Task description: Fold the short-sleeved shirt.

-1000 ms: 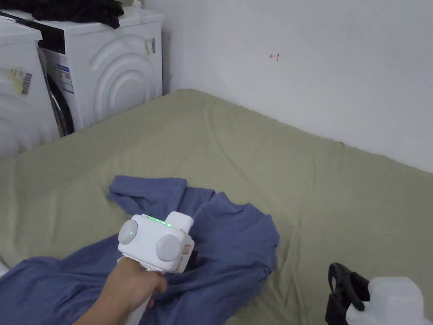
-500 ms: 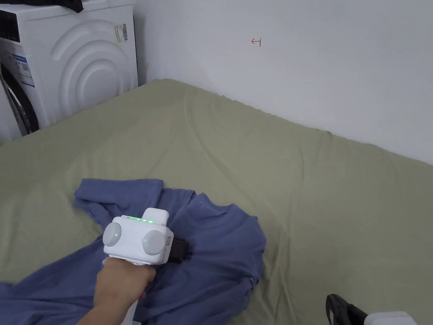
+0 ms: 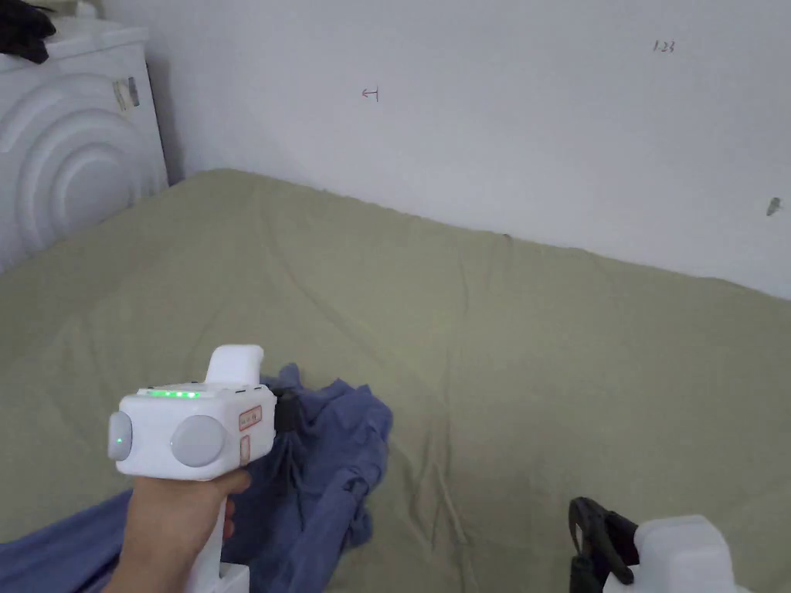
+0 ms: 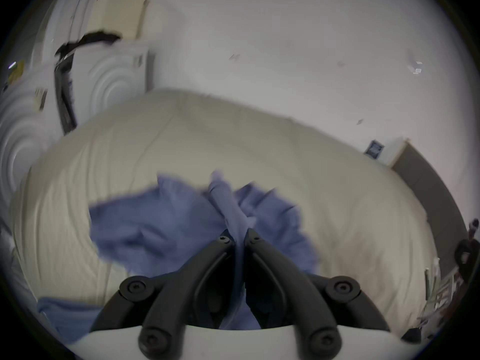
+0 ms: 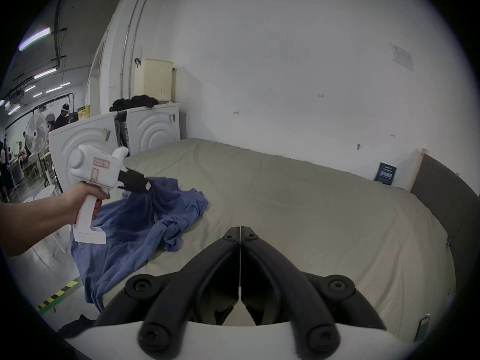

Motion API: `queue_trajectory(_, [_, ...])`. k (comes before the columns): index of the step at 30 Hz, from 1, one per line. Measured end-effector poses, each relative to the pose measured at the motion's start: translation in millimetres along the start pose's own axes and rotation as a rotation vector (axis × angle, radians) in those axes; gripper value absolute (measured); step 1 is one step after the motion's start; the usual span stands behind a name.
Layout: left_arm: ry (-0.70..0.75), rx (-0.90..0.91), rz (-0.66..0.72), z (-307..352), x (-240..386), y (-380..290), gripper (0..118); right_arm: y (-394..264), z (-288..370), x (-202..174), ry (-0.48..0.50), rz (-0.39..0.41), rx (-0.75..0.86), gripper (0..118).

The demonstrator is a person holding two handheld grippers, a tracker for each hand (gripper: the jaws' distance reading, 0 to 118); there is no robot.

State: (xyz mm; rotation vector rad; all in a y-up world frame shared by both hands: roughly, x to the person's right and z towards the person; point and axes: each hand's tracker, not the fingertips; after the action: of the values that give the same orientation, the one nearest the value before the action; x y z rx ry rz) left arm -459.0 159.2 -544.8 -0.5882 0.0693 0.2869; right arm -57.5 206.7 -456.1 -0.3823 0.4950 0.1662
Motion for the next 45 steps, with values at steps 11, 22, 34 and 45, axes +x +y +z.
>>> queue_trajectory(11, [-0.406,0.165,-0.092,83,227,56,4,-11,106,63,-0.167,-0.058,0.069,1])
queue_trajectory(22, [-0.550,0.033,-0.182,18,380,10,4,-48,137,149,-0.308,-0.144,0.057,1])
queue_trajectory(34, [-0.179,-0.313,-0.298,-159,382,-108,4,-93,106,198,-0.339,-0.208,-0.037,1])
queue_trajectory(45, [-0.373,0.079,-0.229,33,327,-89,118,-79,141,157,-0.318,-0.169,-0.011,1])
